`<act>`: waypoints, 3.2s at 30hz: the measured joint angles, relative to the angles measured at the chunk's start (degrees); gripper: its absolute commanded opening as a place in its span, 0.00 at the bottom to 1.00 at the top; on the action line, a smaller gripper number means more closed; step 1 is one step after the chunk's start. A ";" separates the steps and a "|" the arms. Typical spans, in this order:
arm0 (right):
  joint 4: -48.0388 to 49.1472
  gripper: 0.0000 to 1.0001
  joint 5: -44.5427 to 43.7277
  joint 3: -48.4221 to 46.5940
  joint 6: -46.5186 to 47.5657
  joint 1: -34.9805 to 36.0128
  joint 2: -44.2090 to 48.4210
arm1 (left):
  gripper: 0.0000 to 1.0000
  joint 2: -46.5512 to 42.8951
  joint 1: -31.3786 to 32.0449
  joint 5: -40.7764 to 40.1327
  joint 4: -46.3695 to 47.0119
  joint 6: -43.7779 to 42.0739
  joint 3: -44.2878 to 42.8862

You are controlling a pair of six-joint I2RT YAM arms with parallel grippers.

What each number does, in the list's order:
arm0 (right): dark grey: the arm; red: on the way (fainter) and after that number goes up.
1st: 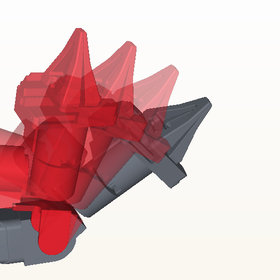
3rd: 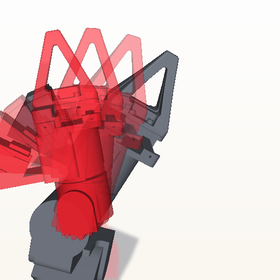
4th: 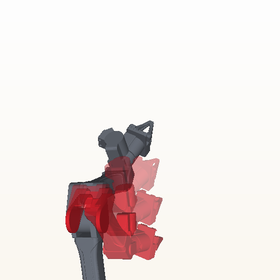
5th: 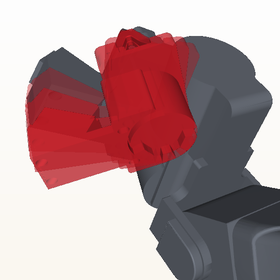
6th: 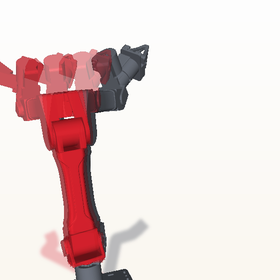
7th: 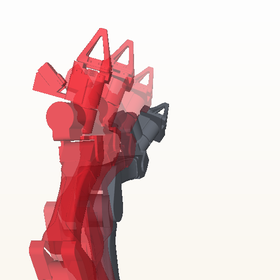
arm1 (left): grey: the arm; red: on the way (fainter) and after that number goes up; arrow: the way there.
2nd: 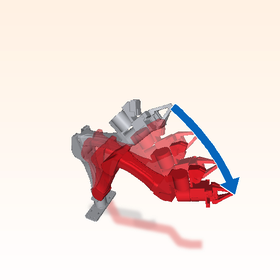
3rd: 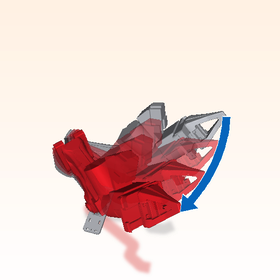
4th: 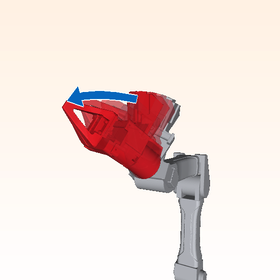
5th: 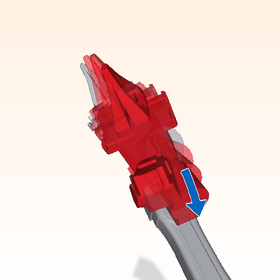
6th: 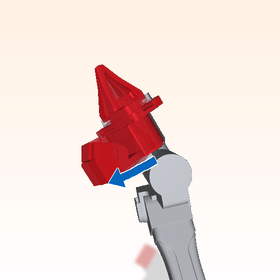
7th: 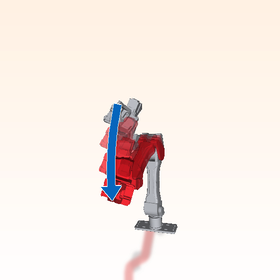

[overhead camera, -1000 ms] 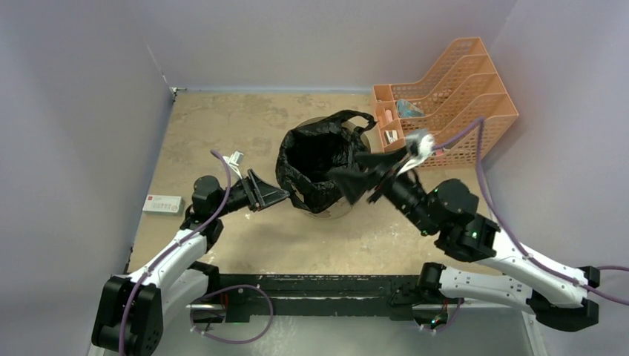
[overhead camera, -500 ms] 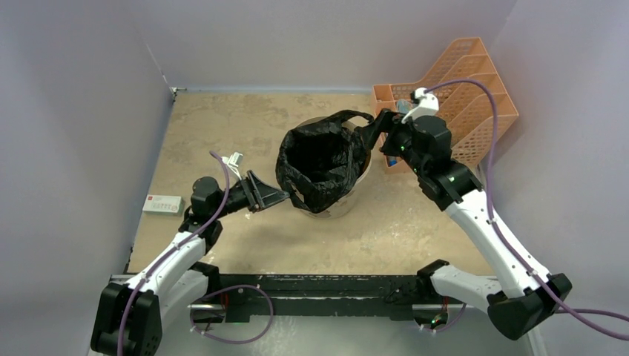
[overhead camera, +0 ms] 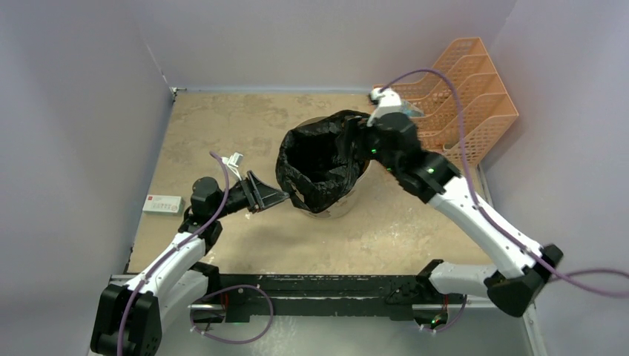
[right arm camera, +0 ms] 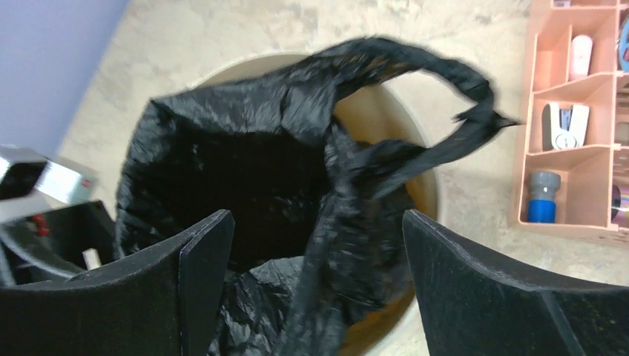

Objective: Put the trash bags into the trash bin

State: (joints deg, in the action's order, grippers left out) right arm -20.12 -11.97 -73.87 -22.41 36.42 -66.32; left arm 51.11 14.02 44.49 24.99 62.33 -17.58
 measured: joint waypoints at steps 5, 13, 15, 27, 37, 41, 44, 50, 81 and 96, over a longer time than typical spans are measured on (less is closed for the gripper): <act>-5.64 0.91 -15.78 -2.45 -0.28 9.40 -8.66 | 0.61 -0.15 0.00 0.02 -0.44 0.00 0.00; -9.38 0.92 -30.62 -2.25 -1.11 10.71 -6.58 | 0.62 -0.50 0.00 0.04 -0.52 -0.42 0.00; -9.68 0.92 -31.06 -1.64 -1.92 10.71 -4.50 | 0.61 -0.28 0.00 0.07 -0.50 -0.44 0.00; -11.15 0.64 -28.02 3.98 -7.15 10.21 -0.61 | 0.61 0.76 0.00 0.31 -0.42 -0.42 0.00; -9.16 0.10 -24.17 6.25 -9.46 9.66 10.29 | 0.61 0.83 0.00 0.35 -0.42 -0.39 0.00; -6.51 0.02 -22.71 11.69 -10.10 8.66 11.30 | 0.61 1.01 0.00 0.81 -0.42 -0.37 0.00; -6.38 0.02 -20.28 15.13 -10.14 6.14 10.32 | 0.61 0.98 0.00 0.96 -0.42 -0.39 0.00; -3.85 0.02 -16.65 17.31 -10.21 1.57 11.23 | 0.61 0.98 0.00 1.01 -0.42 -0.37 0.00; 3.78 0.67 -12.98 14.21 -17.77 0.66 19.91 | 0.61 2.10 0.00 1.57 0.44 -0.46 0.00; -0.87 0.15 -11.45 10.69 -12.61 0.42 9.25 | 0.61 -2.84 0.00 1.57 -4.02 -2.38 0.00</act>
State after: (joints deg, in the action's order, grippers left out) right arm -20.99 -23.42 -63.18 -35.03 36.84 -57.08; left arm 48.27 14.02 46.06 20.97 59.94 -17.58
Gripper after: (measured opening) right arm 0.249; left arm 0.609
